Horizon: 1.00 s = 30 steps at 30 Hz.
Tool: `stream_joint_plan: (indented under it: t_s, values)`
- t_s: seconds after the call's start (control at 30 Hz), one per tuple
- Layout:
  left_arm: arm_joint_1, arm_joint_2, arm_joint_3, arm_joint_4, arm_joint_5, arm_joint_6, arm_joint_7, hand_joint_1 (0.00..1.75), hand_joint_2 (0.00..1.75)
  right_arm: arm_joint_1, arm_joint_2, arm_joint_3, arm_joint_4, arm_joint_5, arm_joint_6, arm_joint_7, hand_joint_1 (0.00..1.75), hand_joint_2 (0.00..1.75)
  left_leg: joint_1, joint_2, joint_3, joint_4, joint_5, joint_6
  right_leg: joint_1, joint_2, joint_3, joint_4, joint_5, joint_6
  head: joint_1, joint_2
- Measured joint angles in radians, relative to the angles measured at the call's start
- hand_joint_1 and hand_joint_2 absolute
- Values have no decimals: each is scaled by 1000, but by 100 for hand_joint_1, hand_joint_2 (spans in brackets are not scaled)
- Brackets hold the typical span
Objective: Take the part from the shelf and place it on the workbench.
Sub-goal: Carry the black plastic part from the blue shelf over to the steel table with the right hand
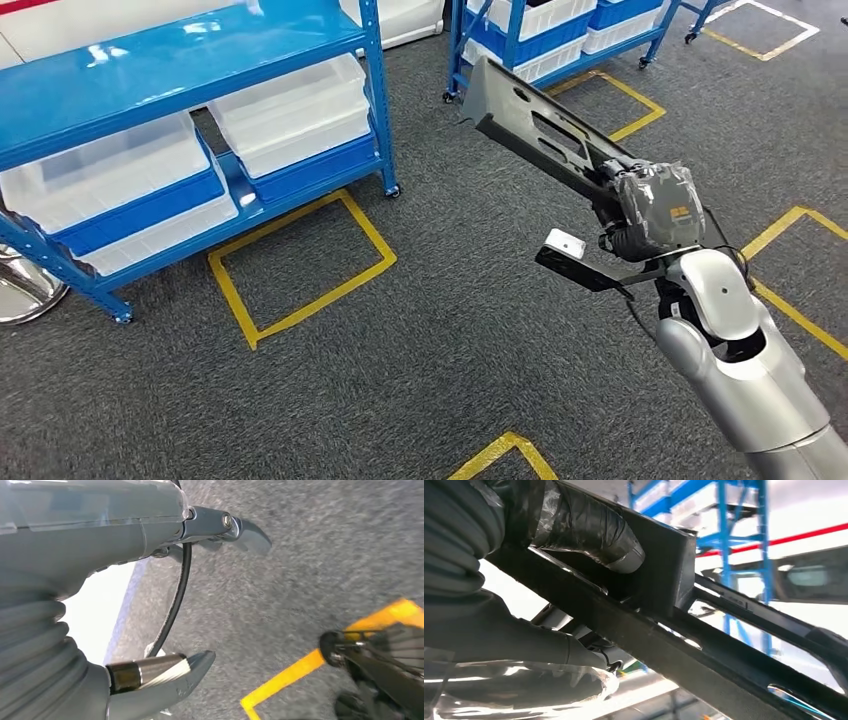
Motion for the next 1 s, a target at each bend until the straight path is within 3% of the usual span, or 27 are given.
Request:
stream_joint_plan:
  t_s: [0.07, 0.13, 0.2, 0.23, 0.27, 0.3, 0.37, 0.43, 0.47, 0.5, 0.57, 0.63, 0.7, 0.77, 0.8, 0.83, 0.93, 1.0]
  values:
    - [-3, -1, 3, 0, 0, 0, 2, 0, 175, 4, -2, -3, 0, -6, -1, 3, 175, 175, 2, 6, 2, 4, -4, -11, -2, 23, -5, -4, 7, -14, -1, 0]
    - [-4, -1, 6, 0, 0, 2, 4, 0, 175, 8, -4, -7, -1, -9, -2, 5, 175, 175, 8, -35, -13, 40, -39, -22, -7, 41, -9, -9, 16, -28, 0, 0]
    - [-3, -1, 13, 0, 0, 5, 5, 0, 175, 17, -5, -10, -2, -10, -5, 7, 175, 175, 12, -85, -58, 151, -110, -28, -7, 60, -16, -11, 23, -38, -1, 0]
    - [-2, -1, 17, 0, 0, 7, 6, 0, 175, 24, -6, -12, -2, -10, -7, 8, 175, 175, 12, -94, -85, 216, -140, -28, -7, 71, -20, -11, 26, -40, -1, 0]
    - [-2, -1, 19, 0, 0, 8, 7, 0, 175, 33, -7, -13, -3, -11, -9, 9, 175, 175, 12, -98, -104, 262, -154, -28, -6, 84, -24, -10, 29, -40, -1, 0]
    - [-2, -1, 21, 0, 0, 9, 7, 0, 175, 42, -10, -14, -3, -12, -11, 9, 175, 175, 12, -100, -107, 275, -148, -26, -5, 97, -26, -10, 32, -39, -1, 0]
    - [-2, -1, 23, 0, 0, 11, 7, 0, 175, 54, -16, -19, -3, -14, -13, 9, 175, 175, 12, -115, -61, 187, -87, -18, -5, 124, -29, -10, 36, -35, -1, 0]
    - [-2, -1, 27, 0, 0, 14, 9, 0, 175, 58, -20, -24, -3, -16, -17, 9, 175, 175, 13, -167, 2, 58, -35, -7, -6, 150, -33, -9, 42, -26, 0, 0]
    - [-2, -1, 29, 0, 0, 16, 10, 0, 175, 59, -21, -26, -4, -15, -20, 9, 175, 175, 13, -187, 20, 19, -26, -4, -7, 163, -37, -9, 47, -20, 0, 0]
    - [-2, -1, 32, 0, 0, 18, 13, 0, 175, 62, -23, -28, -5, -12, -22, 9, 175, 175, 12, -195, 27, 3, -28, -3, -9, 175, -41, -11, 52, -12, 0, 0]
    - [-5, 0, 37, 0, 0, 23, 18, 0, 175, 72, -29, -30, -6, 1, -25, 8, 175, 175, 12, -174, 31, -10, -21, 1, -13, 194, -47, -18, 63, 5, 0, 0]
    - [-7, 2, 42, 4, 0, 33, 23, 0, 175, 80, -37, -31, -6, 24, -29, 11, 175, 175, 15, -146, 33, -28, -5, 13, -9, 156, -62, 4, 45, 11, 3, 0]
    - [-6, 6, 47, 13, 0, 45, 28, 0, 175, 82, -42, -31, -6, 51, -32, 16, 175, 175, 13, -116, 30, -35, 4, 21, -4, 95, -105, 99, -18, 12, 6, 0]
    - [-4, 11, 51, 22, 0, 53, 31, 0, 175, 86, -47, -31, -6, 71, -33, 22, 175, 175, 8, -87, 23, -33, 6, 24, -4, 73, -149, 214, -70, 15, 7, 0]
    - [-4, 12, 52, 26, 0, 55, 31, 0, 175, 90, -54, -31, -5, 76, -33, 24, 175, 175, 6, -73, 20, -31, 6, 24, -4, 69, -153, 236, -73, 16, 7, 0]
    - [-4, 13, 53, 29, 0, 56, 32, 0, 175, 93, -62, -31, -5, 79, -33, 25, 175, 175, 6, -60, 17, -28, 5, 23, -5, 64, -136, 219, -59, 17, 7, 0]
    - [-6, 15, 53, 36, 0, 57, 33, 0, 175, 94, -85, -33, -6, 89, -34, 25, 175, 175, 3, -26, 12, -13, -4, 15, 0, 17, -23, 37, 4, 12, 7, 0]
    - [-7, 16, 53, 39, 0, 58, 35, 0, 175, 94, -101, -35, -8, 110, -35, 28, 175, 175, -2, -8, 12, -7, -9, 6, 7, -1, 5, -16, 12, 1, 6, 0]
